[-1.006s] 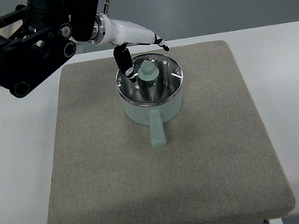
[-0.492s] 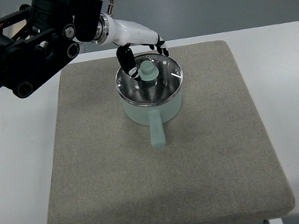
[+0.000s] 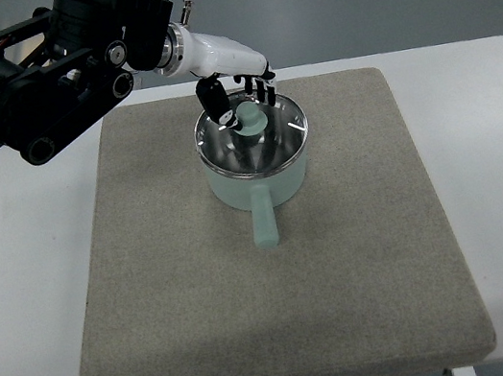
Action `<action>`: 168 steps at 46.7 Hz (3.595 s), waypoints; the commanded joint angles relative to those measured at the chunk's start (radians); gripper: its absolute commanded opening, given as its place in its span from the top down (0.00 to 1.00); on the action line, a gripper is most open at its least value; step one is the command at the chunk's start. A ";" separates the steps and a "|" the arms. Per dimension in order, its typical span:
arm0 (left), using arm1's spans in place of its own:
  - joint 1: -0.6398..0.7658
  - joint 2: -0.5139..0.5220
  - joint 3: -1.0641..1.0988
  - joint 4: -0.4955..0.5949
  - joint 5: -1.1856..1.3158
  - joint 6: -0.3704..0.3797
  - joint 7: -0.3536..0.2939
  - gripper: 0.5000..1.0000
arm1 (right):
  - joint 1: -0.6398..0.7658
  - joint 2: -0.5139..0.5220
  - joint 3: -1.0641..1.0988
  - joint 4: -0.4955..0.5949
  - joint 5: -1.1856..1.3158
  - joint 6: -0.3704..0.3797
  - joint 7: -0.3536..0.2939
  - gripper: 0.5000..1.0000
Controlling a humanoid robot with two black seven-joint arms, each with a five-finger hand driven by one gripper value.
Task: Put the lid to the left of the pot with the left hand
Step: 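Lower the left hand and close fingers around the green lid knob, then lift the glass lid off the saucepan with the left hand, then lower the lid onto the board beside the saucepan and release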
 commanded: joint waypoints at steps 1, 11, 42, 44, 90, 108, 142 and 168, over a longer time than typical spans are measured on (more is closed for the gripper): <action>-0.001 0.000 -0.001 0.000 0.000 0.000 0.000 0.51 | 0.000 0.000 0.000 0.000 0.000 0.000 0.000 0.16; -0.001 0.000 -0.001 -0.003 -0.002 0.000 -0.001 0.63 | 0.000 0.000 0.000 0.000 0.000 0.000 0.000 0.16; -0.005 0.009 0.001 -0.015 -0.002 0.000 -0.001 0.83 | 0.000 0.000 0.000 0.000 0.000 -0.002 0.000 0.16; -0.005 0.011 0.001 -0.015 -0.002 0.000 -0.003 0.83 | 0.000 0.000 0.000 0.000 -0.001 0.000 0.000 0.16; -0.028 0.012 0.004 -0.031 0.003 0.000 -0.001 1.00 | 0.000 0.000 0.000 0.000 0.000 -0.002 0.000 0.16; -0.051 0.024 0.001 -0.060 0.003 0.000 -0.001 1.00 | 0.000 0.000 0.000 0.000 0.000 -0.001 0.000 0.16; -0.043 0.411 -0.022 -0.181 -0.009 0.000 -0.006 1.00 | 0.000 0.000 0.000 0.000 0.000 0.000 0.000 0.16; 0.233 0.425 -0.111 -0.166 0.005 0.000 -0.001 1.00 | 0.000 0.000 0.000 0.000 0.000 0.000 0.000 0.16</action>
